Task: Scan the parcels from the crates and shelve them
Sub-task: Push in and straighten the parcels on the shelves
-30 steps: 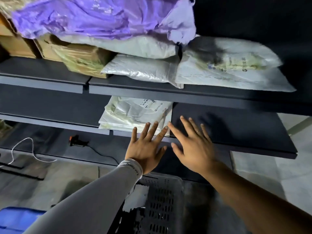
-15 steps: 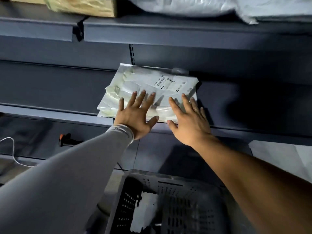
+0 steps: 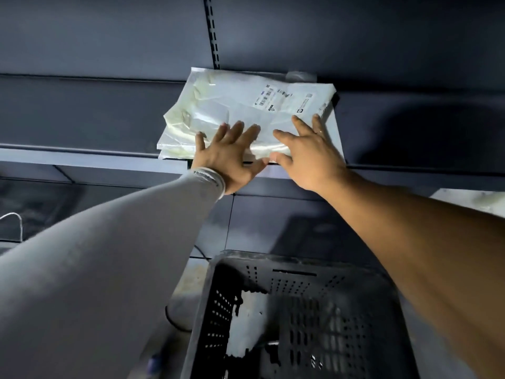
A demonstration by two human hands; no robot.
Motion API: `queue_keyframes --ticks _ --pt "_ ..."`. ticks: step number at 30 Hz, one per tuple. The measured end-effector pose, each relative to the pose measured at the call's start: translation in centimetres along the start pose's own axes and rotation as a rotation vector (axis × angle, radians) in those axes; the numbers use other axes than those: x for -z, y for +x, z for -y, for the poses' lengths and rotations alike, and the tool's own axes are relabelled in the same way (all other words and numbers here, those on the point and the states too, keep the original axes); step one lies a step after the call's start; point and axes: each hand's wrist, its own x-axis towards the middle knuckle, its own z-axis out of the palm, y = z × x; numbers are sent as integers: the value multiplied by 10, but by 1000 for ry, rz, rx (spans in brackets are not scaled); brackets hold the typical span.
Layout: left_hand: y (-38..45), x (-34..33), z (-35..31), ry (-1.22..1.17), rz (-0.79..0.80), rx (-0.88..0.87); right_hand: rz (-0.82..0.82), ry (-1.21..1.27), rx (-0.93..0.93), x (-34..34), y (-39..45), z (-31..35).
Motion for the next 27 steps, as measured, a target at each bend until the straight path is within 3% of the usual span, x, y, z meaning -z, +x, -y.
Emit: queue_keyframes --ticks 16,21,27 --pt "-59 30 0 -65 -37 103 -91 88 45 28 -103 -27" --pt "-86 42 -39 -88 -66 88 -152 -108 147 42 -139 -29" --pt "-123 54 -93 -113 -115 98 1 -114 -72 75 -179 -29"
